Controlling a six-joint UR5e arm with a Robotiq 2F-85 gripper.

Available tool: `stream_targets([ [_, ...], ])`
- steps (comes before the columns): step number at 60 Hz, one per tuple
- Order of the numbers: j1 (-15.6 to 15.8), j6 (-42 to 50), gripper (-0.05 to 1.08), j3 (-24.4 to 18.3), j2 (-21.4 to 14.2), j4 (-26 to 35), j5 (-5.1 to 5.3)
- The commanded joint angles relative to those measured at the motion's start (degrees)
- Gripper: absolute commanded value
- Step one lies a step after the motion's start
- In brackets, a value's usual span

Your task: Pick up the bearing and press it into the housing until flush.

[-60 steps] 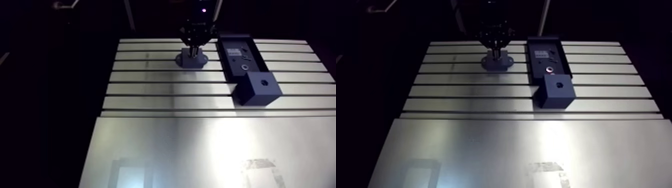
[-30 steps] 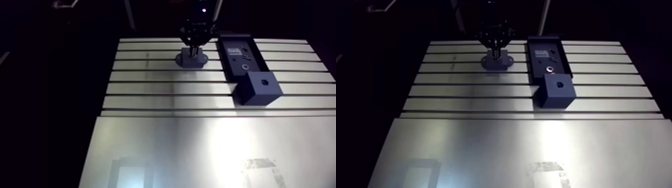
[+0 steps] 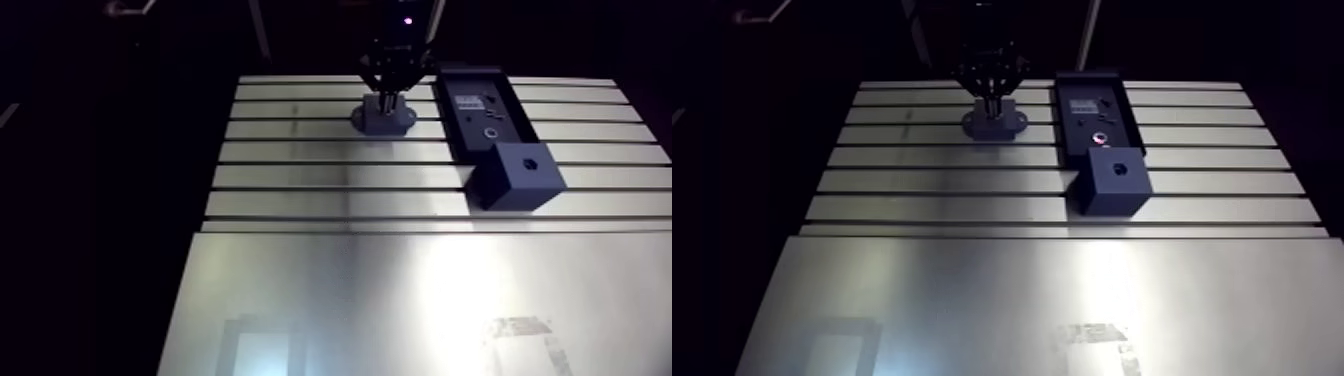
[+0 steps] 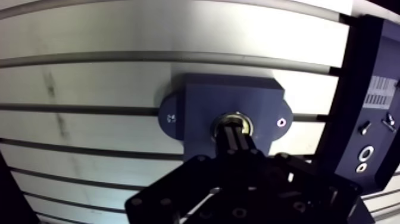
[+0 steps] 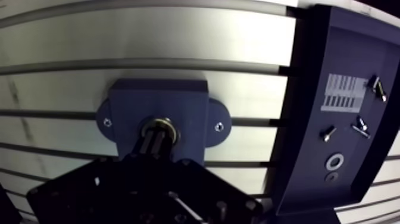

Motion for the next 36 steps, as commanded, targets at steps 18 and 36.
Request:
stream_targets([
  [18, 0.4, 0.1, 1.07, -0.4, -2.0, 0.2, 0.02],
  [36, 0.3, 0.0, 0.61, -0.4, -5.5, 2.0, -0.25],
])
